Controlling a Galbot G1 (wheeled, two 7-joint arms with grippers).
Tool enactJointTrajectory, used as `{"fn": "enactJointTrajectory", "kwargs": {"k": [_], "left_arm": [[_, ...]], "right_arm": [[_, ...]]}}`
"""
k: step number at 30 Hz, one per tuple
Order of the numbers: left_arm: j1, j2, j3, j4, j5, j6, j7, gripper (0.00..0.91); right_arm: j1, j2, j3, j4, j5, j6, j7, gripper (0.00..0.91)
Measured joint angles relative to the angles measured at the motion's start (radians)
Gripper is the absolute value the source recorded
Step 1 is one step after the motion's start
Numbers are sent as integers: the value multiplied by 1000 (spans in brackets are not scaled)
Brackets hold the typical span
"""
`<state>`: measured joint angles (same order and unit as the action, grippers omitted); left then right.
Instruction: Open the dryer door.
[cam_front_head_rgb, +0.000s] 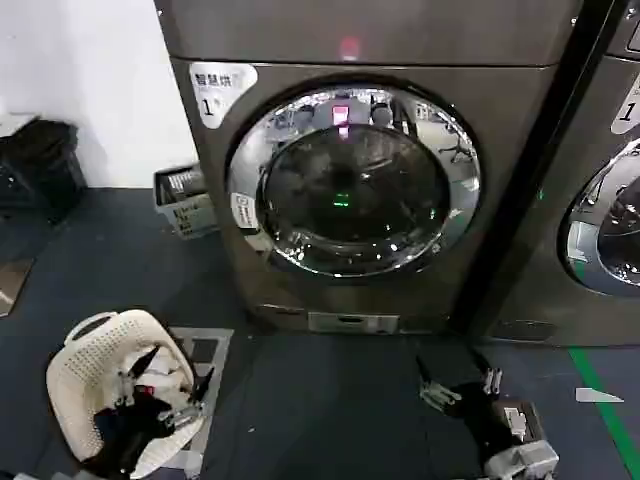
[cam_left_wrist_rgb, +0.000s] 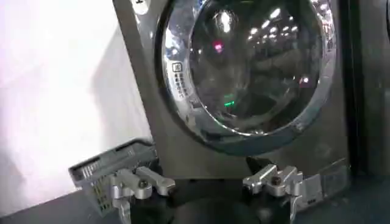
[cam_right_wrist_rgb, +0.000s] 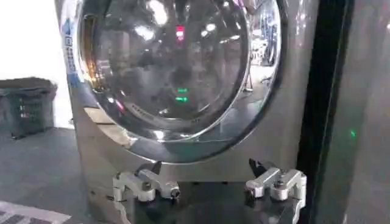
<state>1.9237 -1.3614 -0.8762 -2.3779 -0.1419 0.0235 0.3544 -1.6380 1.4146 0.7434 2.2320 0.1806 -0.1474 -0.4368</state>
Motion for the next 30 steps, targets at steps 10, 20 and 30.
{"fn": "enactJointTrajectory", "kwargs": {"k": [10, 20, 30], "left_arm": [[-2, -5, 2, -23, -27, 6, 13, 907], [-3, -9, 3, -36, -1, 12, -3, 907], [1, -9, 6, -35, 21, 3, -8, 907]], "right_arm": [[295, -248, -112, -127, 178, -6, -31, 907], [610, -366, -393, -241, 251, -47, 3, 907], [941, -302, -668, -461, 234, -52, 21, 907]]}}
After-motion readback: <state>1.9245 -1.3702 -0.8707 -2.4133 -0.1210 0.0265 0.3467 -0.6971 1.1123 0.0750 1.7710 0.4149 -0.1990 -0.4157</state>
